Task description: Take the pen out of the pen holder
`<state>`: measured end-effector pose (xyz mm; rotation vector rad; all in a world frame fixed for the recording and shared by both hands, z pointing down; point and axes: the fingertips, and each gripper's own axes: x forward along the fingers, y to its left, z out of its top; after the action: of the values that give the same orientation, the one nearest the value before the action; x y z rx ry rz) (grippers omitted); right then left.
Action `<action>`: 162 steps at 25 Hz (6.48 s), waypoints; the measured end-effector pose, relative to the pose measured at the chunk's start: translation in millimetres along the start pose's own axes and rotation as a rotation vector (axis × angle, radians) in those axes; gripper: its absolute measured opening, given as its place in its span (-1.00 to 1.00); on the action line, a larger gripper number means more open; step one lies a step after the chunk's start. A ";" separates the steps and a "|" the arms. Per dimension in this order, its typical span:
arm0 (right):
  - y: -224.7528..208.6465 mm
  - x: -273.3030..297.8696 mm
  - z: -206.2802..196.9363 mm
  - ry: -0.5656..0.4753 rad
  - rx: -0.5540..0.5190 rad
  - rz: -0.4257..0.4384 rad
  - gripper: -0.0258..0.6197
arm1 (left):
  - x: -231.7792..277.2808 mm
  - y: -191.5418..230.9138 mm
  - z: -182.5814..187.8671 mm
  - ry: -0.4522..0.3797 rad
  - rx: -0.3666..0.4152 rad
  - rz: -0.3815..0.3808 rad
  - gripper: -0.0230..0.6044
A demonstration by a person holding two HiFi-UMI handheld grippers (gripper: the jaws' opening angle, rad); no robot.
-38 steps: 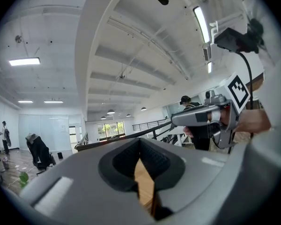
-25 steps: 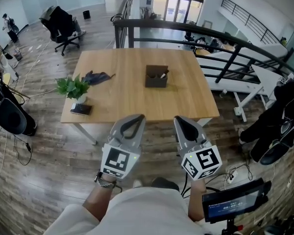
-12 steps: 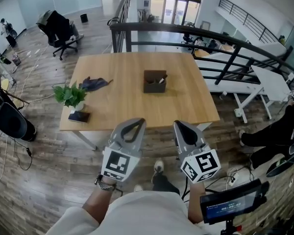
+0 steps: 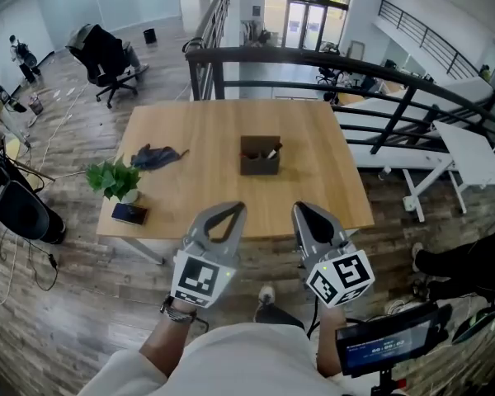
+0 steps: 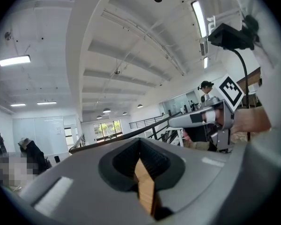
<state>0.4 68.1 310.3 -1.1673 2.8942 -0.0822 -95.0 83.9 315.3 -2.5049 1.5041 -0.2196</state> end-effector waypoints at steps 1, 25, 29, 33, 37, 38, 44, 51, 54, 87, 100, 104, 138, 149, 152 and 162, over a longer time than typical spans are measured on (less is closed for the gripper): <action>-5.9 3.0 1.4 -0.002 -0.003 0.003 -0.92 | 6.5 0.7 0.4 0.000 0.000 0.002 -0.93; -113.4 40.4 17.1 0.000 -0.013 0.086 -0.92 | 122.7 5.8 0.5 0.040 -0.016 0.084 -0.93; -128.2 46.7 11.3 0.012 -0.014 0.093 -0.92 | 135.5 6.8 -4.5 0.062 -0.012 0.092 -0.93; -131.7 51.9 4.0 0.033 -0.058 0.087 -0.92 | 141.1 10.1 -9.6 0.078 -0.011 0.098 -0.93; -135.1 55.8 -2.5 0.046 -0.060 0.089 -0.92 | 147.6 14.3 -14.9 0.093 -0.005 0.104 -0.93; -136.6 56.9 -4.4 0.050 -0.057 0.089 -0.92 | 149.5 14.9 -17.2 0.100 -0.004 0.103 -0.93; -147.1 65.0 -14.3 0.062 -0.033 0.068 -0.92 | 160.4 16.2 -29.5 0.127 -0.007 0.075 -0.93; -163.2 84.6 -24.6 0.096 0.003 0.048 -0.92 | 188.7 23.0 -43.5 0.160 -0.003 0.012 -0.92; -168.7 94.9 -29.4 0.111 0.004 0.046 -0.92 | 200.4 27.4 -52.2 0.181 -0.006 -0.009 -0.90; -224.9 149.9 -121.3 0.326 0.145 -0.100 -0.91 | 289.6 46.4 -212.8 0.498 -0.027 -0.216 -0.78; -241.5 152.8 -142.8 0.388 0.181 -0.144 -0.91 | 305.7 45.4 -246.0 0.581 -0.040 -0.245 -0.78; -242.2 154.6 -148.3 0.400 0.191 -0.153 -0.92 | 307.2 47.7 -254.1 0.597 -0.043 -0.250 -0.78; -254.3 164.1 -173.7 0.462 0.241 -0.164 -0.91 | 325.1 30.3 -282.7 0.658 -0.012 -0.349 -0.73; -255.2 165.1 -177.2 0.461 0.239 -0.161 -0.92 | 323.1 24.6 -288.4 0.676 0.018 -0.366 -0.66; -255.2 165.7 -176.5 0.460 0.238 -0.158 -0.92 | 323.5 25.0 -289.0 0.680 0.026 -0.365 -0.67; -253.4 166.5 -177.3 0.462 0.233 -0.156 -0.92 | 323.2 21.1 -298.4 0.704 0.063 -0.366 -0.69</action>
<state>49.3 -222.3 501.8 -1.4914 3.0326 -0.7649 -31.8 -242.1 604.4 -2.7734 1.1568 -1.2933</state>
